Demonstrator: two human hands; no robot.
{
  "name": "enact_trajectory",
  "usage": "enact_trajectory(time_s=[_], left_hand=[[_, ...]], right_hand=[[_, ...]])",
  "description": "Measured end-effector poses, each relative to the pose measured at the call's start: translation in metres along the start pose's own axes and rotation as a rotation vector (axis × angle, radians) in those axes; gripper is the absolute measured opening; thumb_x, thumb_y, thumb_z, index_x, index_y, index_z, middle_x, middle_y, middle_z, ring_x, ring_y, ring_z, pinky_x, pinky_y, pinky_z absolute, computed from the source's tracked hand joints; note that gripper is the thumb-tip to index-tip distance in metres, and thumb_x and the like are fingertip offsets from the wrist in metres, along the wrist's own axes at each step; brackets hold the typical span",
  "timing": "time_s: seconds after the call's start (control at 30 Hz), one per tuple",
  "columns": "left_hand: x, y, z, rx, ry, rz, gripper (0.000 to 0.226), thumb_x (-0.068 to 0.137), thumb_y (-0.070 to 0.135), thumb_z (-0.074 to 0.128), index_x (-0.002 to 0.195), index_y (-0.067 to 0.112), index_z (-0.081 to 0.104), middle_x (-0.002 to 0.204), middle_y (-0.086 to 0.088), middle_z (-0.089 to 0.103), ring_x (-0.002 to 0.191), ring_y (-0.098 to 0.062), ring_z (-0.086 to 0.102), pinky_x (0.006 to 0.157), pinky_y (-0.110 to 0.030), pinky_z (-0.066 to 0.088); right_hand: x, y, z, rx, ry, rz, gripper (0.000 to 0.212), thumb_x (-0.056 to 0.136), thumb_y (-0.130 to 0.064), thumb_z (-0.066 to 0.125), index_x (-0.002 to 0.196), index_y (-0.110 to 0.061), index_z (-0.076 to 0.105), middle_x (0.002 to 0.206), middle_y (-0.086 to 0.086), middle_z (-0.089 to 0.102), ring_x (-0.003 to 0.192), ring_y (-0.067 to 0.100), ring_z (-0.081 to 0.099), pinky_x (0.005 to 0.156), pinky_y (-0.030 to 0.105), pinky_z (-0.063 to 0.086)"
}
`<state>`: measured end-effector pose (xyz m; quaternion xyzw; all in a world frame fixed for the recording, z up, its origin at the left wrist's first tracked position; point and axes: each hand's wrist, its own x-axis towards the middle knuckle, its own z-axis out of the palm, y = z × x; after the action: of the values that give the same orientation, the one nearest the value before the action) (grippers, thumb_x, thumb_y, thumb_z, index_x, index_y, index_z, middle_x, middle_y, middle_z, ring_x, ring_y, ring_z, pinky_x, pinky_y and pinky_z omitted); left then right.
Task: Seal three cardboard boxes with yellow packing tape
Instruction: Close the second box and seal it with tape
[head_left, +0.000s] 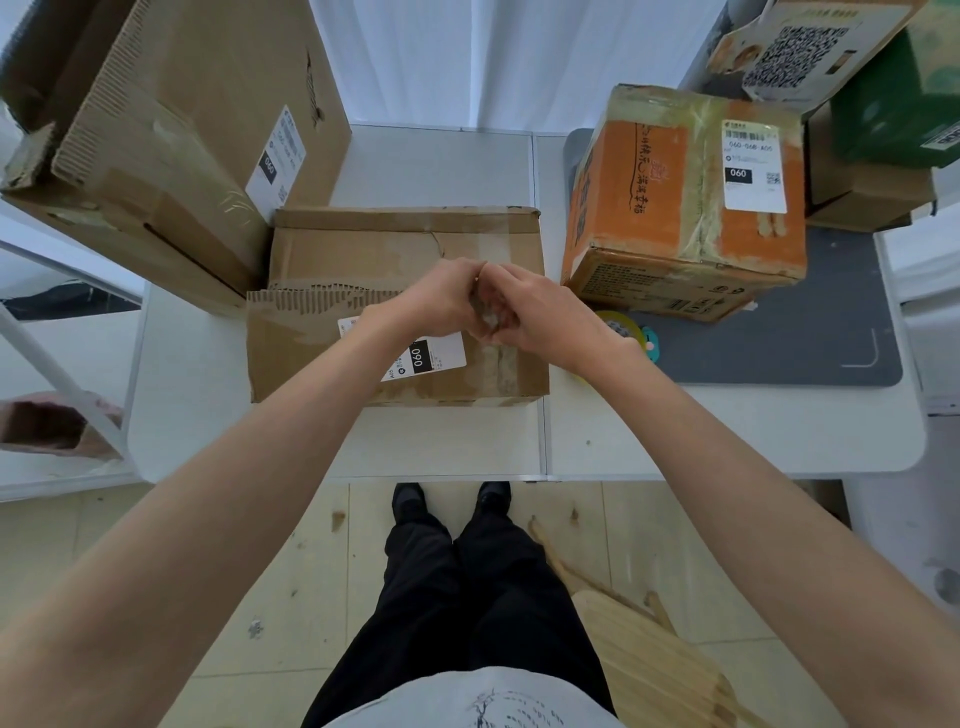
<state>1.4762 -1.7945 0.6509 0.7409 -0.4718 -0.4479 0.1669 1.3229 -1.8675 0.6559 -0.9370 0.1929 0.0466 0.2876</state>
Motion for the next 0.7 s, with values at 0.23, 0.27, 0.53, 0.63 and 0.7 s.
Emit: enact_trajectory(time_s=[0.23, 0.27, 0.53, 0.63, 0.7], left_hand=[[-0.002, 0.004, 0.003, 0.038, 0.007, -0.023, 0.048, 0.067, -0.003, 0.088, 0.109, 0.009, 0.067, 0.095, -0.001, 0.069, 0.09, -0.023, 0.065, 0.076, -0.03, 0.05], [-0.002, 0.005, 0.002, 0.034, 0.008, -0.023, 0.045, 0.068, -0.003, 0.087, 0.106, 0.01, 0.067, 0.09, 0.001, 0.068, 0.087, -0.021, 0.064, 0.072, -0.026, 0.048], [-0.004, 0.005, 0.004, 0.069, 0.015, -0.021, 0.041, 0.067, 0.0, 0.088, 0.098, 0.01, 0.063, 0.086, 0.0, 0.064, 0.089, -0.027, 0.065, 0.077, -0.035, 0.053], [-0.004, 0.005, 0.002, 0.089, 0.045, -0.021, 0.057, 0.064, 0.007, 0.092, 0.114, 0.01, 0.065, 0.107, -0.005, 0.066, 0.098, -0.025, 0.061, 0.085, -0.035, 0.052], [-0.005, 0.007, 0.001, 0.081, 0.045, -0.021, 0.063, 0.064, 0.006, 0.092, 0.121, 0.009, 0.064, 0.114, -0.007, 0.067, 0.1, -0.025, 0.062, 0.089, -0.035, 0.052]], right_hand=[[0.003, -0.001, -0.006, -0.004, 0.091, 0.0, 0.029, 0.098, -0.016, 0.059, 0.127, -0.022, 0.058, 0.112, -0.004, 0.067, 0.091, 0.013, 0.057, 0.079, 0.035, 0.052], [0.003, -0.002, -0.007, -0.02, 0.102, 0.004, 0.028, 0.099, -0.015, 0.058, 0.126, -0.023, 0.058, 0.111, -0.004, 0.067, 0.092, 0.014, 0.059, 0.077, 0.033, 0.049], [0.005, -0.01, -0.009, -0.159, 0.21, 0.11, 0.009, 0.092, -0.022, 0.071, 0.101, -0.022, 0.071, 0.111, -0.001, 0.055, 0.102, 0.02, 0.048, 0.082, 0.035, 0.045], [0.012, -0.004, -0.021, -0.085, 0.186, 0.177, 0.007, 0.088, -0.021, 0.076, 0.092, -0.027, 0.078, 0.099, -0.009, 0.061, 0.104, 0.016, 0.046, 0.091, 0.03, 0.036], [0.017, -0.005, -0.024, 0.004, 0.154, 0.198, 0.013, 0.088, -0.015, 0.075, 0.091, -0.026, 0.079, 0.094, -0.008, 0.065, 0.1, 0.016, 0.054, 0.092, 0.032, 0.043]])
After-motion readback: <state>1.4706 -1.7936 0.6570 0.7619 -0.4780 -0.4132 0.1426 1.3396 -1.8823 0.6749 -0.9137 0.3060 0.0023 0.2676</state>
